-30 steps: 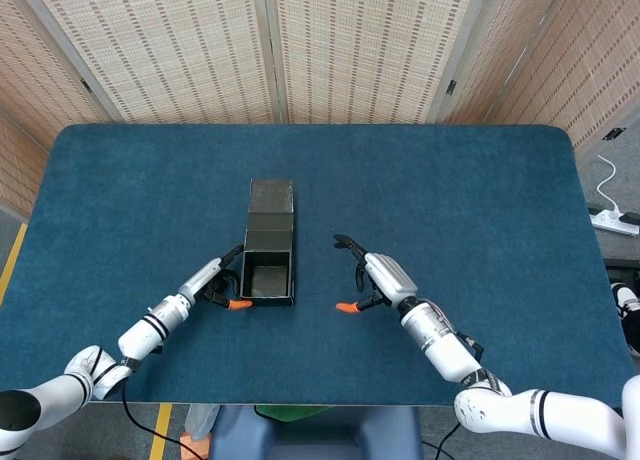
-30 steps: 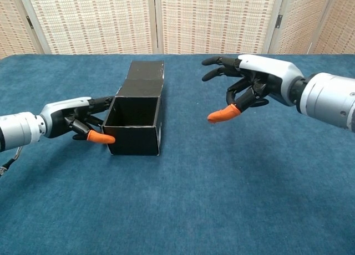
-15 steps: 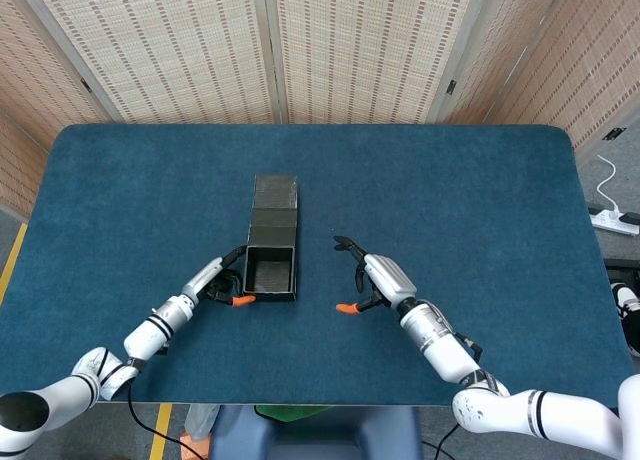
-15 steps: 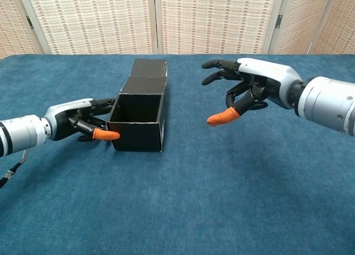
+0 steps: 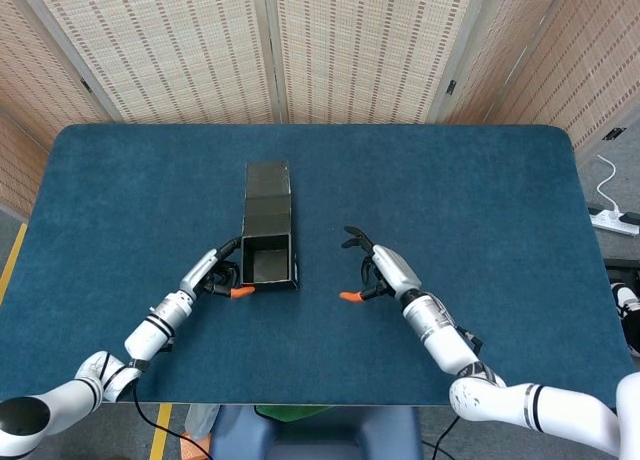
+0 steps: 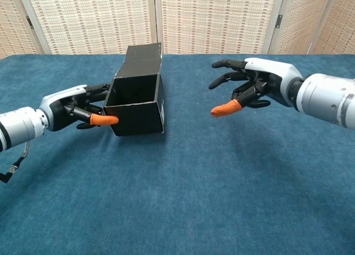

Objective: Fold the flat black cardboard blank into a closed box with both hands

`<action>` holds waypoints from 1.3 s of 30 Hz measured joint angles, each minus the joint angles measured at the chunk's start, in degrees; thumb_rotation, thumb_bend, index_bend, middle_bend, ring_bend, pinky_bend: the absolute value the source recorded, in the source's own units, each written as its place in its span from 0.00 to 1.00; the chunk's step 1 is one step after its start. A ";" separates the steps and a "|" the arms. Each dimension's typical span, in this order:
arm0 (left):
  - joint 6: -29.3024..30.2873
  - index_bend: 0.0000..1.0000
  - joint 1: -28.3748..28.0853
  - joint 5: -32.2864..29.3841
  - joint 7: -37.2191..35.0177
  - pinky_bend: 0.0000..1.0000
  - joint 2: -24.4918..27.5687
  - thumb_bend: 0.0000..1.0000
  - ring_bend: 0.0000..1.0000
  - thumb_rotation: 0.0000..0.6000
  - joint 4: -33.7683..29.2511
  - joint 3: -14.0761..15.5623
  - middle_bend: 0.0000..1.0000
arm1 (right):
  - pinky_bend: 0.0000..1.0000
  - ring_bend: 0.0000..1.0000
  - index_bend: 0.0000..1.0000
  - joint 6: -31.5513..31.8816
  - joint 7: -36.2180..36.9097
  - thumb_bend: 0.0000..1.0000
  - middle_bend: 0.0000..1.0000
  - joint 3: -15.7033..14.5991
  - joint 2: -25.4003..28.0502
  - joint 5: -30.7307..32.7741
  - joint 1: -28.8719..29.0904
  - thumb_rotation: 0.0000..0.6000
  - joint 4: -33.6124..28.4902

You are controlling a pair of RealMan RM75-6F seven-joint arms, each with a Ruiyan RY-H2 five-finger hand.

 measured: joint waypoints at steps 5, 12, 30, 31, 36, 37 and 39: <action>3.39 0.58 0.78 1.14 2.35 0.95 4.64 0.31 0.71 1.00 -6.51 0.06 0.56 | 1.00 0.67 0.00 -6.80 1.26 0.00 0.25 3.17 -0.67 9.54 3.92 1.00 5.09; 6.24 0.58 1.14 3.00 7.55 0.95 10.11 0.31 0.71 1.00 -16.94 0.35 0.56 | 1.00 0.68 0.02 -13.26 1.31 0.00 0.27 7.51 -4.60 22.25 13.86 1.00 15.11; -0.80 0.59 -2.03 -0.36 19.03 0.95 12.11 0.31 0.71 1.00 -22.94 -1.15 0.56 | 1.00 0.71 0.10 -16.38 4.13 0.00 0.38 18.10 -9.07 35.18 25.05 1.00 18.76; -1.65 0.59 -2.09 -0.98 19.33 0.95 11.93 0.31 0.71 1.00 -22.44 -1.22 0.56 | 1.00 0.72 0.11 -16.51 4.34 0.00 0.39 18.31 -8.22 34.73 24.69 1.00 17.26; -4.54 0.58 -2.27 -3.09 21.74 0.95 11.57 0.32 0.71 1.00 -21.52 -1.50 0.56 | 1.00 0.74 0.13 -17.62 3.81 0.00 0.42 17.45 -4.67 32.49 23.99 1.00 11.35; -5.33 0.58 -2.32 -3.65 22.54 0.95 11.60 0.32 0.71 1.00 -21.56 -1.59 0.56 | 1.00 0.74 0.14 -17.85 3.07 0.00 0.42 16.50 -3.97 32.02 24.10 1.00 10.40; -6.46 0.58 -2.35 -4.75 23.79 0.95 11.64 0.31 0.71 1.00 -21.73 -1.78 0.56 | 1.00 0.74 0.15 -17.98 1.54 0.00 0.42 14.70 -3.06 31.26 24.50 1.00 9.28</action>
